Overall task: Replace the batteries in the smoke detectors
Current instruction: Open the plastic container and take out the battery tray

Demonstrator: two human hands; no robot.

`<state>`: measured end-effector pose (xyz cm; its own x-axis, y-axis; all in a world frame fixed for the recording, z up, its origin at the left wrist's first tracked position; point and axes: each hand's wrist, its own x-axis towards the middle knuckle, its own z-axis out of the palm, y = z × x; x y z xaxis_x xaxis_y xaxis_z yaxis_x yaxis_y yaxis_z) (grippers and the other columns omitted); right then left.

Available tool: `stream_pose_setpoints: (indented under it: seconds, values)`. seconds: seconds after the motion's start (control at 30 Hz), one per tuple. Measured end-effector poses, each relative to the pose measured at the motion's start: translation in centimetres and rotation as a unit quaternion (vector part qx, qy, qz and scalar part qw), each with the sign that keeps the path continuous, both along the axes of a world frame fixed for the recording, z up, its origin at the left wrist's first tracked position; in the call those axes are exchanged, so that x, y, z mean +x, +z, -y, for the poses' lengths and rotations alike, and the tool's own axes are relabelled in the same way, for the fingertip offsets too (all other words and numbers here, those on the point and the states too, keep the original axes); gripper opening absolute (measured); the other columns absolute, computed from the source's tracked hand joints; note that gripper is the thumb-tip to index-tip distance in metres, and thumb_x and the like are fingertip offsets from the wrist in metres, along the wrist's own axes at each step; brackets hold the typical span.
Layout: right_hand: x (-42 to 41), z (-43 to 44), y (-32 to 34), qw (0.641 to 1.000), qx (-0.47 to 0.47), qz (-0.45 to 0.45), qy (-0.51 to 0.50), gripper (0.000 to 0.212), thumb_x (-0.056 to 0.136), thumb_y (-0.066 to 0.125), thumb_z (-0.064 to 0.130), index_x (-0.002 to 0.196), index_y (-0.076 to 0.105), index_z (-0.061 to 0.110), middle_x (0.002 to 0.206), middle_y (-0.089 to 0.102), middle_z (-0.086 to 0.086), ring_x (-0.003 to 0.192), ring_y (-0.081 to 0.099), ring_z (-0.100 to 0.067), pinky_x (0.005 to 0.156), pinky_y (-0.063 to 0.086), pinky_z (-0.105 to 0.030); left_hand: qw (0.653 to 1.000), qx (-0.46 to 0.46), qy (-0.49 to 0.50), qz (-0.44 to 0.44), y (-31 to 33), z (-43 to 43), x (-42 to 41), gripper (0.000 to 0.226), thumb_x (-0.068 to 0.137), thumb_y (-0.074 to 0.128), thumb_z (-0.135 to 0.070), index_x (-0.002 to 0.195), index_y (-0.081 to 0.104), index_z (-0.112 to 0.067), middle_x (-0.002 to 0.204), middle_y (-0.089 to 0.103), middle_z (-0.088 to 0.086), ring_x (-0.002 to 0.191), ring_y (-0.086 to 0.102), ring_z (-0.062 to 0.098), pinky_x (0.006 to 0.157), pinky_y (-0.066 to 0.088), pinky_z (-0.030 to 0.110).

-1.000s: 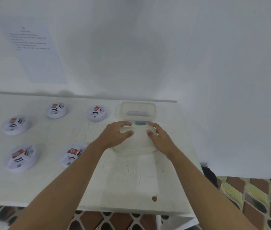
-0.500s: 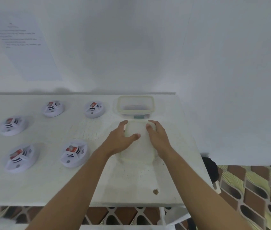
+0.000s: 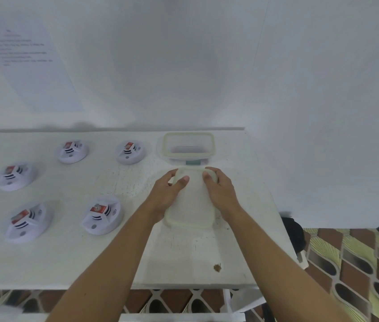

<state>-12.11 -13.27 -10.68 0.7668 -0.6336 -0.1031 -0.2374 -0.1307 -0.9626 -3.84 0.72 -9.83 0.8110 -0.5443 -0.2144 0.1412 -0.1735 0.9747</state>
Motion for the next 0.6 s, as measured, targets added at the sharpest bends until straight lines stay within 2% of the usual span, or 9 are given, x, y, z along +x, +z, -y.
stream_pose_setpoints:
  seconds: [0.1,0.2,0.3,0.4,0.47,0.5,0.6]
  values:
    - [0.0,0.0,0.1,1.000,-0.003,-0.001,0.005,0.027,0.103,0.050,0.033,0.127,0.061,0.027,0.117,0.063,0.009,0.112,0.059,-0.017,0.100,0.050,-0.037,0.999,0.005,0.031,0.037,0.1,0.0,0.0,0.031,0.092,0.067,-0.035,0.122,0.060,-0.032,0.109,0.068,0.000,0.092,0.068,0.016,0.070,0.059,0.028]
    - [-0.1,0.1,0.4,1.000,-0.001,-0.005,0.017,0.030,0.104,0.050,0.034,0.131,0.060,0.026,0.121,0.063,0.007,0.116,0.060,-0.019,0.101,0.050,-0.039,0.994,0.064,0.033,0.084,-0.2,-0.1,0.3,0.040,0.089,0.066,-0.047,0.127,0.057,-0.038,0.116,0.066,-0.002,0.100,0.066,0.018,0.085,0.058,0.039]
    - [-0.2,0.3,0.7,0.999,-0.009,-0.022,0.040,0.040,0.105,0.048,0.037,0.142,0.052,0.025,0.136,0.059,0.002,0.125,0.056,-0.020,0.108,0.046,-0.041,0.976,0.154,0.004,0.154,-0.1,0.0,0.9,0.054,0.092,0.061,-0.047,0.141,0.047,-0.032,0.139,0.047,0.000,0.123,0.051,0.020,0.104,0.045,0.043]
    - [-0.1,0.4,1.4,0.994,-0.026,-0.053,0.090,0.045,0.107,0.041,0.040,0.151,0.044,0.027,0.148,0.050,0.003,0.132,0.048,-0.016,0.112,0.037,-0.032,0.958,0.160,-0.052,0.233,0.8,0.2,1.2,0.051,0.097,0.056,-0.034,0.146,0.043,-0.028,0.154,0.032,-0.003,0.142,0.030,0.015,0.117,0.027,0.038]
    - [0.0,0.4,2.0,0.990,-0.028,-0.070,0.118,0.046,0.108,0.037,0.042,0.152,0.042,0.029,0.152,0.047,0.003,0.137,0.044,-0.015,0.111,0.031,-0.029,0.948,0.159,-0.091,0.260,1.3,0.2,1.2,0.042,0.099,0.053,-0.036,0.141,0.050,-0.031,0.156,0.032,-0.008,0.145,0.025,0.010,0.117,0.020,0.032]
    - [0.2,0.6,2.0,0.990,-0.024,-0.073,0.121,0.045,0.108,0.036,0.045,0.150,0.045,0.030,0.151,0.048,0.003,0.138,0.045,-0.017,0.111,0.031,-0.030,0.944,0.166,-0.106,0.264,1.5,0.1,1.2,0.041,0.099,0.053,-0.039,0.139,0.053,-0.032,0.153,0.037,-0.009,0.142,0.030,0.010,0.112,0.022,0.027]
    - [0.1,1.0,2.2,0.990,-0.020,-0.080,0.112,0.043,0.104,0.036,0.055,0.125,0.066,0.032,0.130,0.065,0.005,0.116,0.061,-0.017,0.105,0.044,-0.033,0.932,0.202,-0.113,0.279,1.8,-0.5,1.2,0.049,0.092,0.060,-0.049,0.137,0.054,-0.031,0.139,0.052,-0.009,0.122,0.049,0.011,0.096,0.033,0.022]
